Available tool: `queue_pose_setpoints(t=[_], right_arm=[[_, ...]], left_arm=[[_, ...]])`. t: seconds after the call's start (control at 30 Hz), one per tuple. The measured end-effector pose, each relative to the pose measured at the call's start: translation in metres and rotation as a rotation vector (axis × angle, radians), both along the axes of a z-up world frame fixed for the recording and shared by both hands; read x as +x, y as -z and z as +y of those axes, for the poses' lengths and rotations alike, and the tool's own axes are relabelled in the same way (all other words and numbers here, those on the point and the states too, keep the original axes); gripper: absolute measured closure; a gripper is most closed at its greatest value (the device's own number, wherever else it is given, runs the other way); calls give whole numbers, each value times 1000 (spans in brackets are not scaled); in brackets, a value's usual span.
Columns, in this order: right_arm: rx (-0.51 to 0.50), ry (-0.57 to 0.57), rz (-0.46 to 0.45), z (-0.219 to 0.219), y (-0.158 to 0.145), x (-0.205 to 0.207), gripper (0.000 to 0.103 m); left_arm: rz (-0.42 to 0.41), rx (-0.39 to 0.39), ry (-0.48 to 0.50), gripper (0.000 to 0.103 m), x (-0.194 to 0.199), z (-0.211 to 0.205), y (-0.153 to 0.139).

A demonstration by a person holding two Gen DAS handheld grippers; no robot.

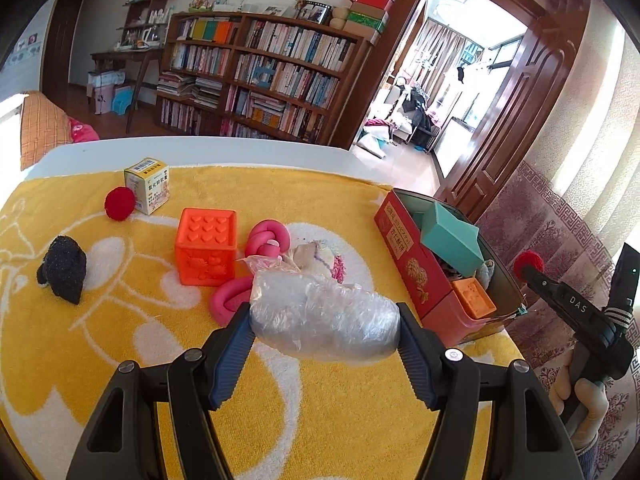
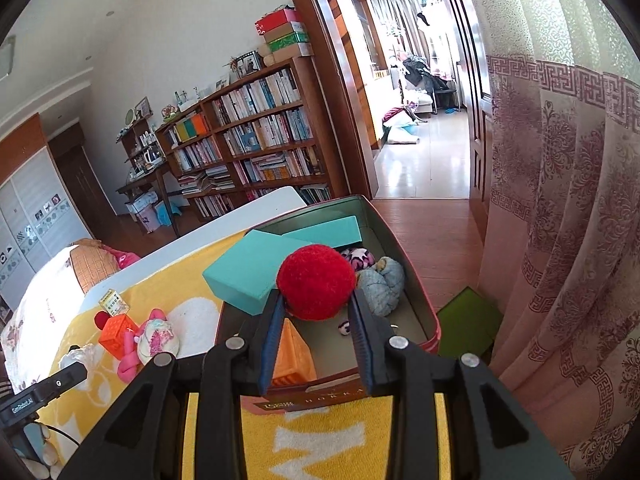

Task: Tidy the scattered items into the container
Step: 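Carry the pompom and plastic bag to the tin and release them inside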

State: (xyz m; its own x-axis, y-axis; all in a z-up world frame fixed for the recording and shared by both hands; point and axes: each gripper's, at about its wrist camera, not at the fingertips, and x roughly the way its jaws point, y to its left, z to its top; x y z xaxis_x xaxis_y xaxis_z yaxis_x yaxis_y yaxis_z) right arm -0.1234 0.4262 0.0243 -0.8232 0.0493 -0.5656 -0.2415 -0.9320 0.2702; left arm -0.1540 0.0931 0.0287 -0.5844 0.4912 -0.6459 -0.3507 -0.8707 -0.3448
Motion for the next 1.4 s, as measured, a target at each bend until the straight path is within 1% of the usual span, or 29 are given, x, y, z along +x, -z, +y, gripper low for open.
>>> queue_pose_setpoints(t=[0.03,0.1,0.17,0.2,0.23,0.33,0.43,0.47,0.57,0.63,0.8,0.87,0.93,0.97,1.0,1.03,1.13,1.23,1.4], right_arm=[[-7,-1,-8,1,4,-2,61],[-34,15,-9,5,13,-3,45],[-50,36,22,9,17,0,41],[-39,49,33,9,17,2,36],[-23,65,41,8,17,4,35],[14,125,112,9,13,15,34],[32,206,178,15,7,28,30],[36,234,193,17,6,32,28],[39,309,228,25,3,43,27],[30,352,238,31,1,47,27],[13,423,232,45,2,53,27],[-5,448,245,50,2,58,27],[-1,472,261,52,1,62,27],[3,480,268,52,-1,64,27],[4,486,273,53,-1,65,26],[3,487,275,54,-2,66,25],[-3,481,268,54,-1,64,24],[-4,479,277,54,-2,67,24],[17,468,282,49,-3,66,24]], left_arm=[[5,-4,8,33,1,5,-2],[12,-11,25,33,2,14,-6],[17,-20,45,33,3,25,-9],[19,-25,56,33,3,31,-10],[20,-30,67,33,2,38,-10],[24,-36,105,33,1,59,-14],[26,-31,150,33,-1,84,-18],[29,-32,163,33,-2,93,-19],[41,-31,207,33,-5,122,-25],[48,-31,238,33,-7,144,-26],[52,-45,305,33,-12,193,-27],[51,-45,332,33,-14,212,-26],[47,-51,355,31,-16,227,-25],[39,-53,365,26,-17,233,-24],[28,-55,373,23,-18,239,-23],[20,-54,378,20,-18,242,-22],[-1,-53,367,20,-19,243,-17],[-31,-30,339,20,-21,228,-13],[-44,-16,294,20,-18,205,-13]])
